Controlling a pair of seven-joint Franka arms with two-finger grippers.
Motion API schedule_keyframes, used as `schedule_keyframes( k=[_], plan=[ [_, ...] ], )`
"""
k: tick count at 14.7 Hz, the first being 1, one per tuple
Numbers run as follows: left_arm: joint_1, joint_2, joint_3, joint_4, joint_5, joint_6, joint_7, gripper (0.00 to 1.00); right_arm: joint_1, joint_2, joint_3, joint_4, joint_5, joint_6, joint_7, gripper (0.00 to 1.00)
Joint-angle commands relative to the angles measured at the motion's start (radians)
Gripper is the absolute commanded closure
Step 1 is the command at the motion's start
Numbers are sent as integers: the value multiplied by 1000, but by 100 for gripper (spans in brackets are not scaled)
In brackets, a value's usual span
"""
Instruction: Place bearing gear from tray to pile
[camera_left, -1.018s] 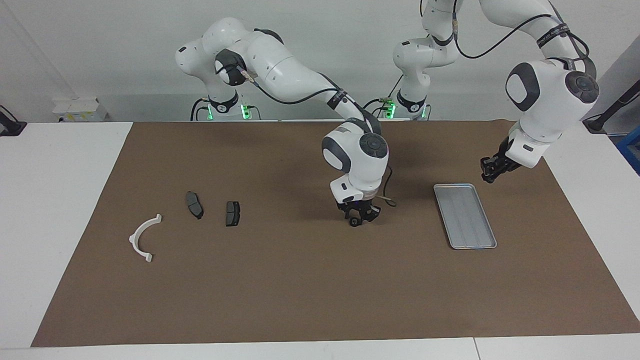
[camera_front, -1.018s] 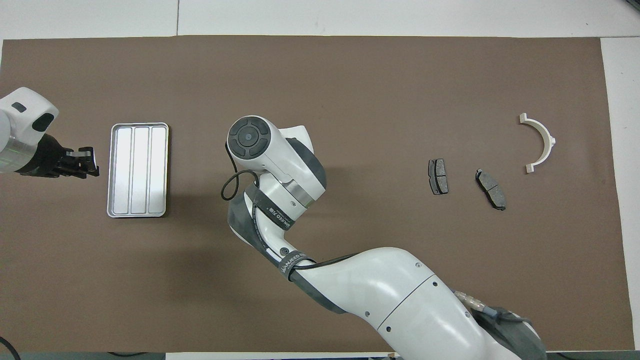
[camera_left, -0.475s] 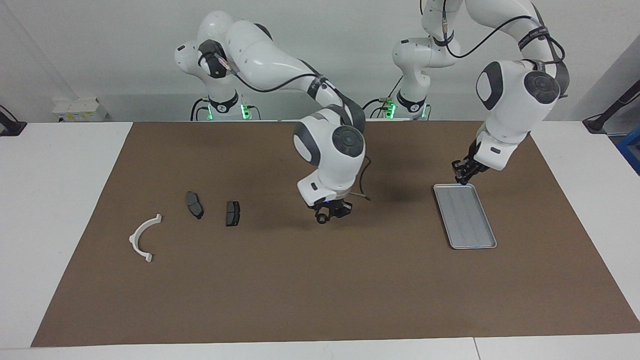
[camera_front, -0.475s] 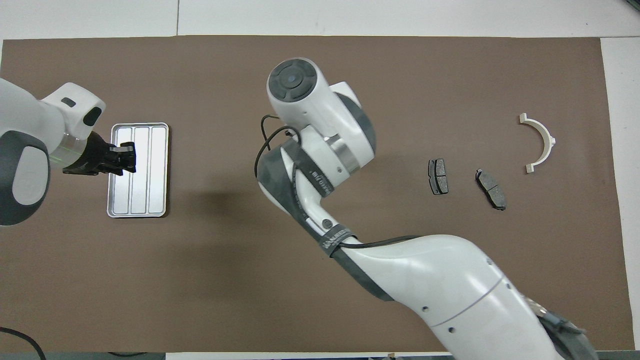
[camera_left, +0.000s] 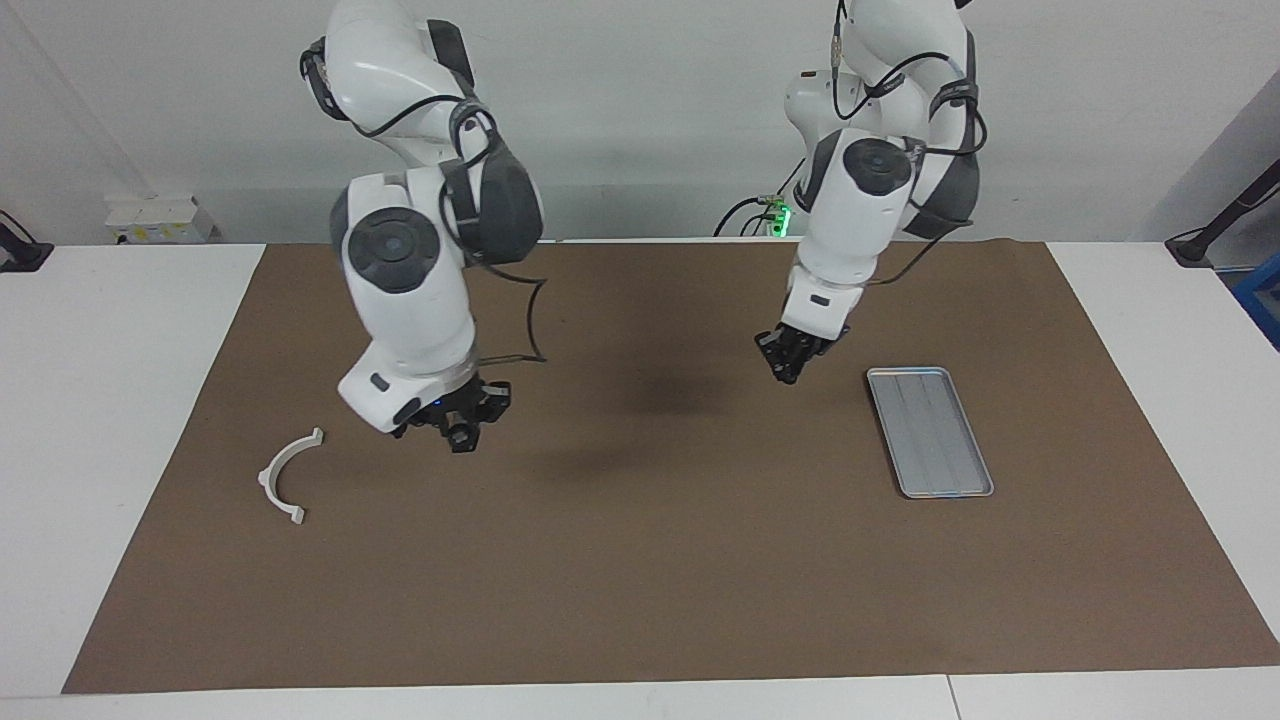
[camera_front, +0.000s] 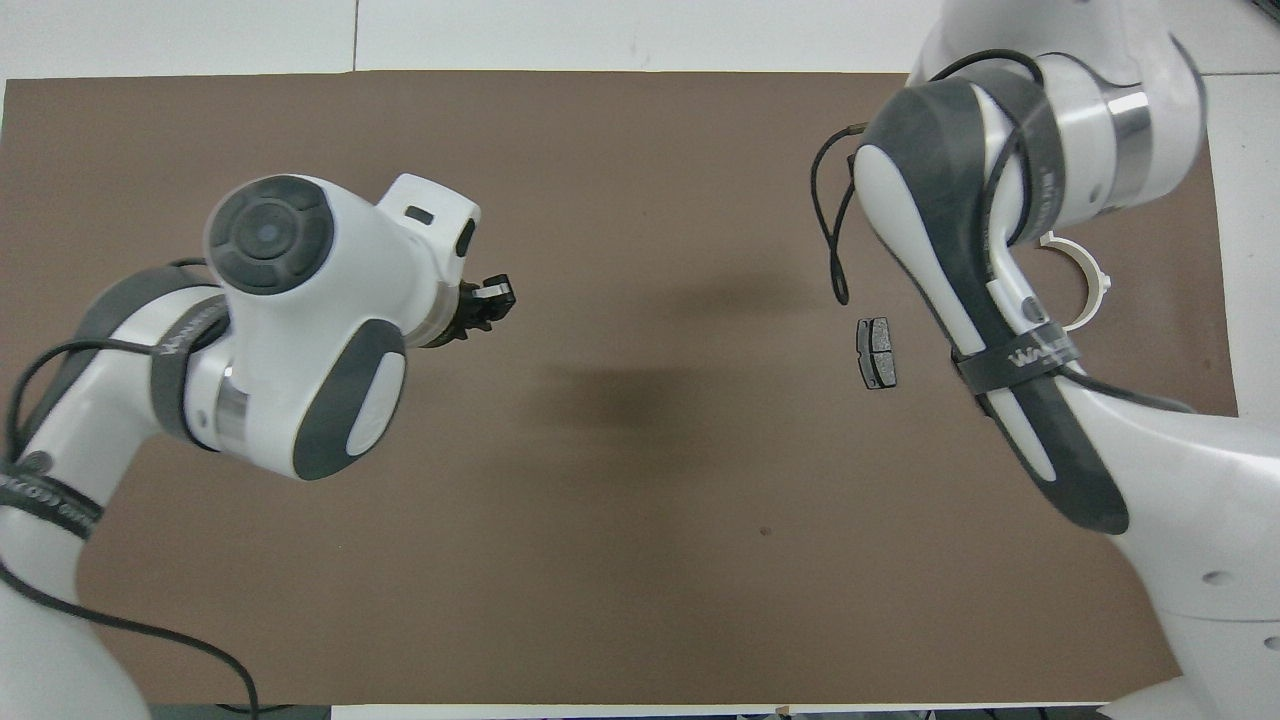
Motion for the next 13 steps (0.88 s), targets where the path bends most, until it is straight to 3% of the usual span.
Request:
schedule_keyframes(
  k=[1, 7, 9, 10, 11, 13],
  plan=[
    [-90, 255, 26, 210, 10, 30, -108, 92, -92, -13, 21, -128, 4, 134, -128, 100],
    [-81, 254, 30, 69, 41, 185, -111, 88, -166, 12, 20, -370, -27, 493, -194, 100],
    [-81, 241, 30, 15, 41, 236, -111, 86, -171, 22, 20, -397, -39, 544, -197, 100],
    [-81, 240, 30, 11, 41, 239, -112, 67, -172, 30, 20, -397, -39, 554, -197, 100],
    [-81, 238, 32, 14, 41, 224, -112, 1, -174, 35, 20, -398, -39, 566, -197, 100],
    [-81, 228, 55, 52, 80, 114, -111, 0, -174, 49, 20, -404, -37, 598, -197, 100]
  ],
)
